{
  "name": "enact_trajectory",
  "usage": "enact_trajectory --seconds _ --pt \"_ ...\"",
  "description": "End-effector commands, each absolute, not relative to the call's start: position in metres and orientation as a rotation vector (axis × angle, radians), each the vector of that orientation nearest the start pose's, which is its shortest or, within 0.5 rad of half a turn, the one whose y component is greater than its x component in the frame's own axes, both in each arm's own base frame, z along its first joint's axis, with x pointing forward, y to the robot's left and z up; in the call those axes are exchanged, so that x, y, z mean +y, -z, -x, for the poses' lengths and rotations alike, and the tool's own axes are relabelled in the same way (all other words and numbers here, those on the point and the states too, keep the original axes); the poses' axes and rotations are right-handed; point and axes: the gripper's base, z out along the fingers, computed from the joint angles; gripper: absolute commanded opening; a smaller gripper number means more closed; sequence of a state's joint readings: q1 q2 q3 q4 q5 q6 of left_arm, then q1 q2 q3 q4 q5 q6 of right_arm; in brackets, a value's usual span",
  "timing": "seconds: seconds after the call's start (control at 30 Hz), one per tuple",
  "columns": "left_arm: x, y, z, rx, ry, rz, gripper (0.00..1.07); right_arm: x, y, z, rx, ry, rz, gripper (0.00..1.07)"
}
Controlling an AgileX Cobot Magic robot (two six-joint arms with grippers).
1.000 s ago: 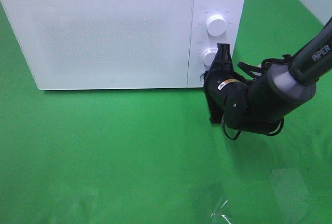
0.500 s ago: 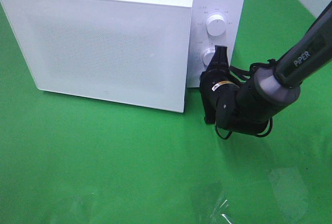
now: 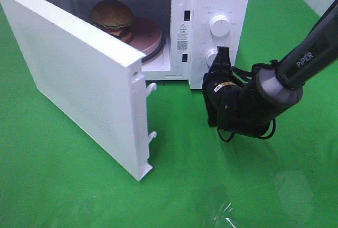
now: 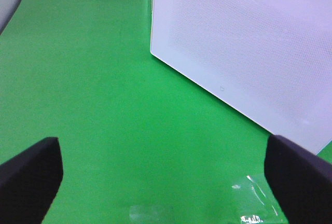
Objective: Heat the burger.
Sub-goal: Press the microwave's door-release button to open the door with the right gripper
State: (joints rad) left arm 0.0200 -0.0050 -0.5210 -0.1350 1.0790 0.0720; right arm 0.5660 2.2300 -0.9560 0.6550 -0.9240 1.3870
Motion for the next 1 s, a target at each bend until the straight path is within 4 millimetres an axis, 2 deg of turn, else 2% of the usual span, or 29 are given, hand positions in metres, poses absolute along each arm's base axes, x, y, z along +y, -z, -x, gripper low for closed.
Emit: enact_trajectory --seconds 0.03,0.27,0.5,0.57,0.77,1.0 --pt "-0.011 -0.282 0.009 2.016 0.107 -0.062 0.98 0.165 -0.102 -0.387 1.251 -1.197 -1.357 0.00" --pt "-0.011 -0.282 0.009 2.016 0.107 -0.062 0.98 0.167 -0.103 -0.385 1.312 -1.184 -1.417 0.00" --pt "-0.011 -0.282 0.009 2.016 0.107 -0.062 0.98 0.163 -0.105 -0.371 1.440 -1.107 -1.437 0.00" --pt "-0.011 -0.282 0.009 2.016 0.107 -0.062 0.98 0.160 -0.103 -0.359 1.549 -1.043 -1.443 0.00" --pt "-0.011 -0.282 0.009 2.016 0.107 -0.062 0.98 0.157 -0.101 -0.343 1.671 -0.981 -1.483 0.00" --pt "-0.011 -0.282 0.009 2.016 0.107 -0.062 0.98 0.154 -0.108 -0.324 1.858 -0.906 -1.408 0.02"
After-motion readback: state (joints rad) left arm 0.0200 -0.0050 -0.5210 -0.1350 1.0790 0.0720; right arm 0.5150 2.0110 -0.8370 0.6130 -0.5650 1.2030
